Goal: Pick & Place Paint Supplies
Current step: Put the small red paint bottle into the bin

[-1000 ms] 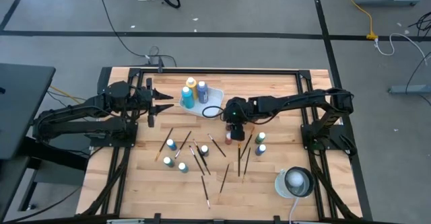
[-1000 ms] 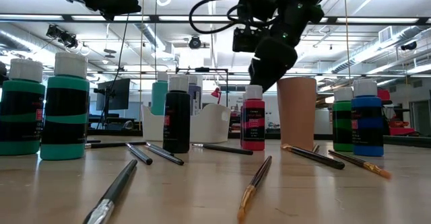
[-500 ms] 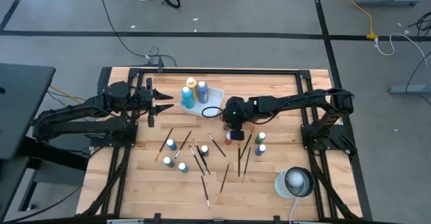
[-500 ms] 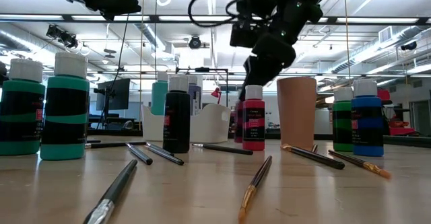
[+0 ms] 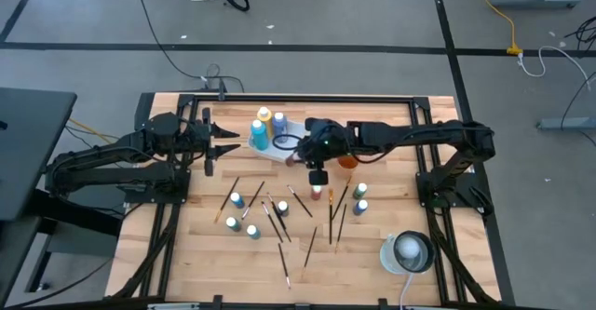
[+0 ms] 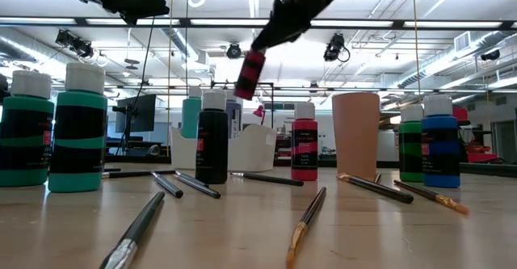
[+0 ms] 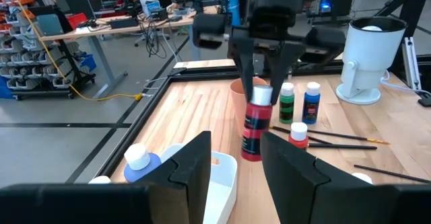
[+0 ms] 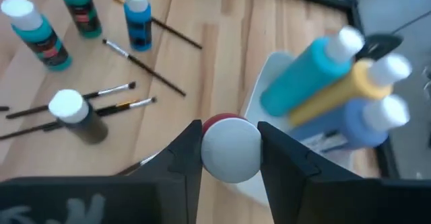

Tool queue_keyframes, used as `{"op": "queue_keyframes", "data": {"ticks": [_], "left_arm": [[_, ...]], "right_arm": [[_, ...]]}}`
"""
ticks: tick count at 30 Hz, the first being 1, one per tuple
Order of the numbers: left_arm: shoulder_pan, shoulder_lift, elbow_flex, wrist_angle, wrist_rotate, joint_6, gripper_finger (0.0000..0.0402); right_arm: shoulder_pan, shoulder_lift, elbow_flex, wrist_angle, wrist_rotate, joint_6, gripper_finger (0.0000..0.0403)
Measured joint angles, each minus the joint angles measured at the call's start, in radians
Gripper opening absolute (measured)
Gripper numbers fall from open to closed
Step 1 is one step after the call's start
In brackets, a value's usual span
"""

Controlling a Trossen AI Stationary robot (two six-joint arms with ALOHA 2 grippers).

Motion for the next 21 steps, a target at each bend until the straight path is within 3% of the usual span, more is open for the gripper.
{"op": "queue_keyframes", "data": {"ticks": [10, 21], "left_arm": [[0.000, 0.000, 0.000, 0.001, 0.000, 0.000, 0.0139], [0.000, 0.000, 0.000, 0.000, 0.000, 0.000, 0.0139]], "right_arm": [[-0.077, 0.082, 0.020, 0.134, -0.047, -0.072, 0.0115], [-0.224, 0.178, 0.019, 0.087, -0.023, -0.031, 0.0116]]}}
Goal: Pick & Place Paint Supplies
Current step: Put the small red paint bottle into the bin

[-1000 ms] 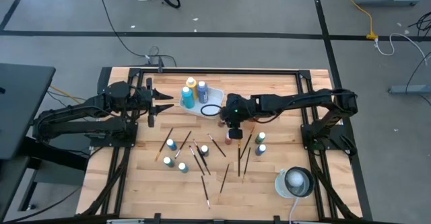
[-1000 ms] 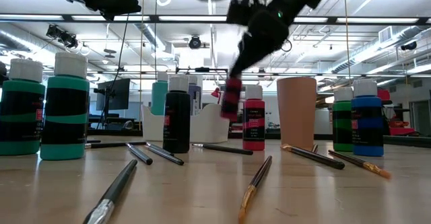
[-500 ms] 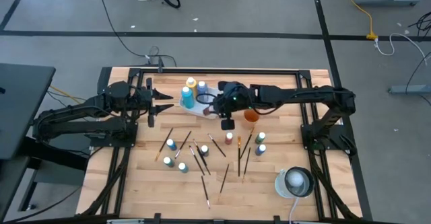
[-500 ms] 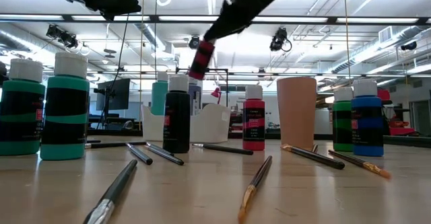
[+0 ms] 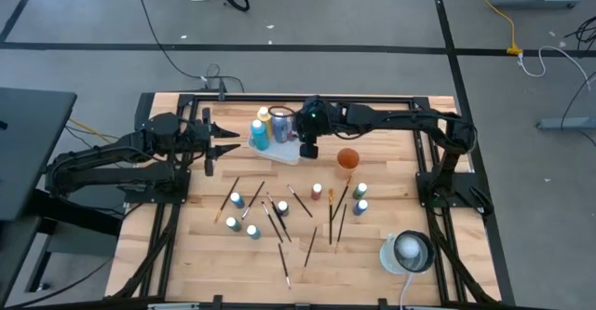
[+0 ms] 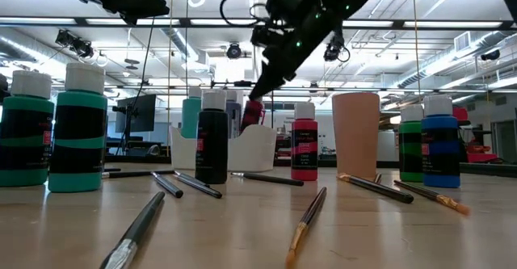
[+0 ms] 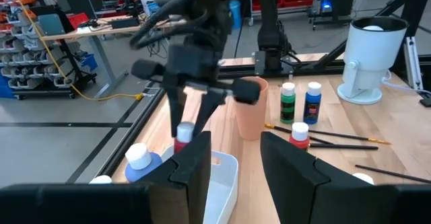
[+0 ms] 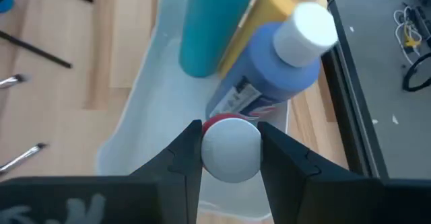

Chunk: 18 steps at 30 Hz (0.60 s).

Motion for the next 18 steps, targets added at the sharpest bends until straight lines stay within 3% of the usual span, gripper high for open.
{"op": "queue_keyframes", "data": {"ticks": [18], "left_arm": [[0.000, 0.000, 0.000, 0.000, 0.000, 0.000, 0.0139]], "right_arm": [[-0.089, 0.147, 0.002, 0.092, -0.140, -0.003, 0.0123]]}}
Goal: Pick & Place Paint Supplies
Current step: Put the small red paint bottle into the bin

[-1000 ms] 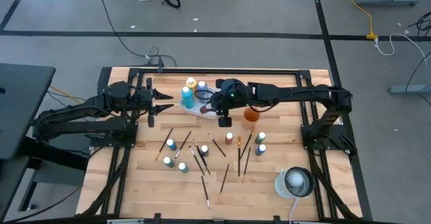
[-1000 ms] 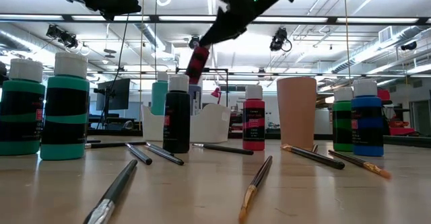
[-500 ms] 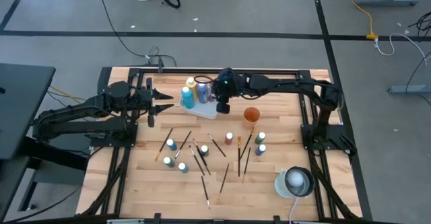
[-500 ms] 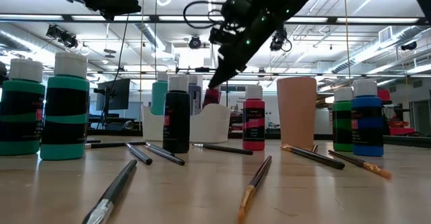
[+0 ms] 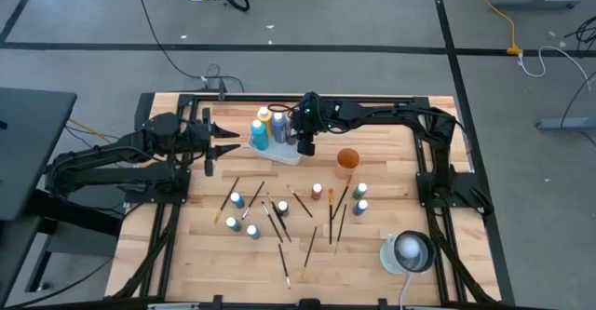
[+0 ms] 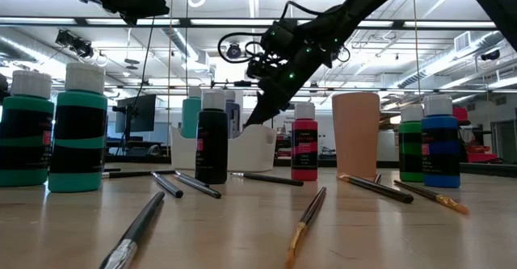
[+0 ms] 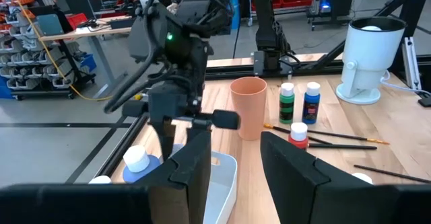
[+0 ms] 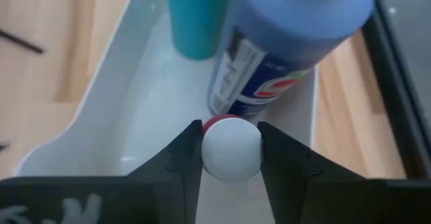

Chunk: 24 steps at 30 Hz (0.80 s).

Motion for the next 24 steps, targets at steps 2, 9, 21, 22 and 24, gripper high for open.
{"op": "queue_keyframes", "data": {"ticks": [2, 9, 21, 22, 24], "left_arm": [[0.000, 0.000, 0.000, 0.000, 0.000, 0.000, 0.0139], [0.000, 0.000, 0.000, 0.000, 0.000, 0.000, 0.0139], [0.000, 0.000, 0.000, 0.000, 0.000, 0.000, 0.0139], [0.000, 0.000, 0.000, 0.000, 0.000, 0.000, 0.0139], [0.000, 0.000, 0.000, 0.000, 0.000, 0.000, 0.0139]], "right_arm": [[-0.004, 0.002, 0.001, 0.009, 0.006, 0.000, 0.0124], [-0.008, 0.002, -0.003, 0.076, 0.008, -0.001, 0.0143], [-0.008, 0.001, -0.003, 0.123, 0.009, -0.006, 0.0184], [-0.005, -0.001, -0.003, 0.121, 0.009, -0.006, 0.0184], [0.003, -0.013, -0.003, 0.111, 0.021, -0.006, 0.0185]]}}
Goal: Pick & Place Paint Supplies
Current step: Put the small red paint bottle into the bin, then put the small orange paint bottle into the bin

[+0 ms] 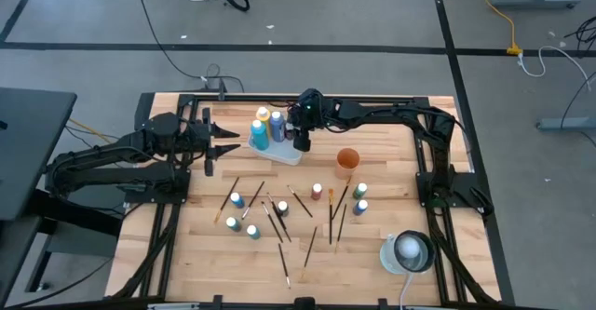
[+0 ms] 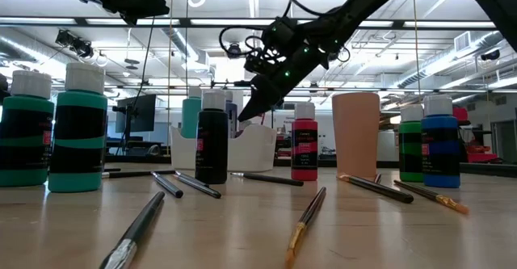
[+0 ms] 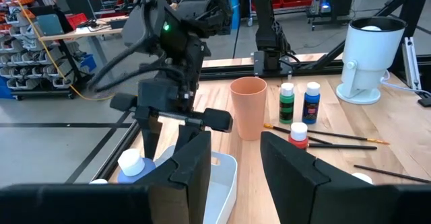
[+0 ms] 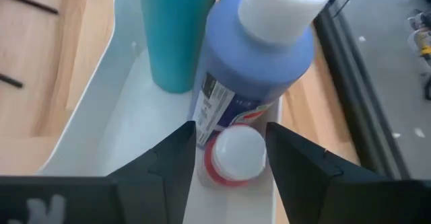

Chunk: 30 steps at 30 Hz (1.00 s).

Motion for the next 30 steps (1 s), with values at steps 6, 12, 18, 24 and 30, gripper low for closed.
{"op": "queue_keyframes", "data": {"ticks": [6, 12, 18, 24, 30], "left_arm": [[0.000, 0.000, 0.000, 0.000, 0.000, 0.000, 0.0139], [0.000, 0.000, 0.000, 0.000, 0.000, 0.000, 0.0139], [0.000, 0.000, 0.000, 0.000, 0.000, 0.000, 0.0139], [0.000, 0.000, 0.000, 0.000, 0.000, 0.000, 0.0139], [0.000, 0.000, 0.000, 0.000, 0.000, 0.000, 0.0139]], "right_arm": [[0.051, -0.055, 0.000, -0.052, 0.107, 0.006, 0.0185], [0.125, -0.116, 0.001, -0.119, 0.116, 0.060, 0.0185], [0.215, -0.159, 0.001, -0.245, 0.115, 0.086, 0.0185], [0.290, -0.168, 0.001, -0.384, 0.152, 0.167, 0.0185], [0.348, -0.168, 0.001, -0.414, 0.295, 0.215, 0.0185]]}}
